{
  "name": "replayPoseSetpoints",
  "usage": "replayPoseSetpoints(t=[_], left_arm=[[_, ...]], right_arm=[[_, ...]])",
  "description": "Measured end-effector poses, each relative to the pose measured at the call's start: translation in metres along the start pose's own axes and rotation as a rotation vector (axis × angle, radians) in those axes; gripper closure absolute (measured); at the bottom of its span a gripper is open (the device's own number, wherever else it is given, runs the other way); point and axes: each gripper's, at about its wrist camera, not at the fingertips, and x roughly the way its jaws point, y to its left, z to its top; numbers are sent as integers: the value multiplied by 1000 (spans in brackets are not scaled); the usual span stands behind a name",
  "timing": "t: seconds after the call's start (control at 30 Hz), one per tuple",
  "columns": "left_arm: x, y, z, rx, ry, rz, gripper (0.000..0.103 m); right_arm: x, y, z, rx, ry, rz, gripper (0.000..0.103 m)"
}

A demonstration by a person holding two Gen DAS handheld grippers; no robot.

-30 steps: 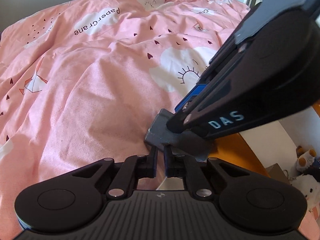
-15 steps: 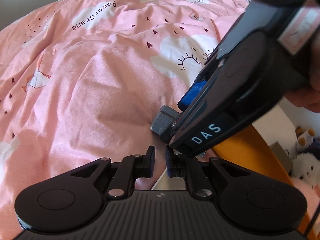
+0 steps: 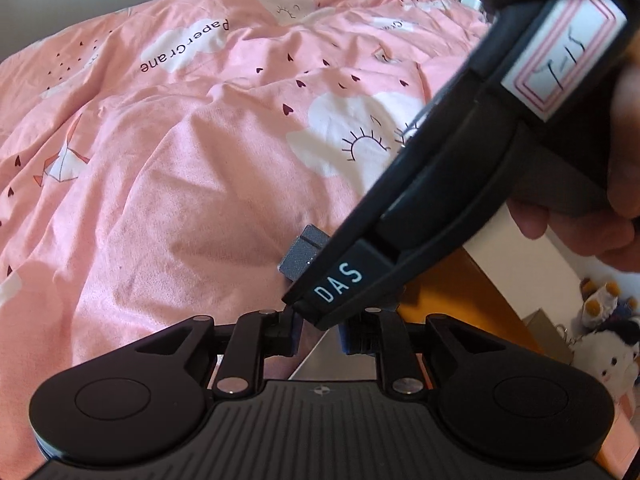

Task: Organize objects
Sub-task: 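Hold the dark gray box up with the right gripper while the left moves to the long white box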

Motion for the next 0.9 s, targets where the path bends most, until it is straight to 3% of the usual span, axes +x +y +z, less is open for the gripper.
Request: replayPoseSetpoints(t=[0.23,0.33,0.53,0.67,0.7,0.77,0.9], left_arm=[[-2,8,-2,-48,-37,-27,79],[-3,8,-2,-54,-44,-37,79],[1,2,-2,-25,-37,-47,77],[1,-7,0,40,-68,-27,71],[1,-9,3,46,-68,-17,70],[5,-12,7,48,-26,6,66],[2,-10,6,60,-2,22,66]], right_arm=[[2,-10,0,113,-5,20,46],[0,-15,-1,151,2,53,54],[0,-7,-2,44,34,36,55],[11,5,0,-63,93,10,47],[14,8,-2,-72,86,-9,59],[17,12,-2,-94,68,-50,59],[11,2,-2,-61,49,-30,62]])
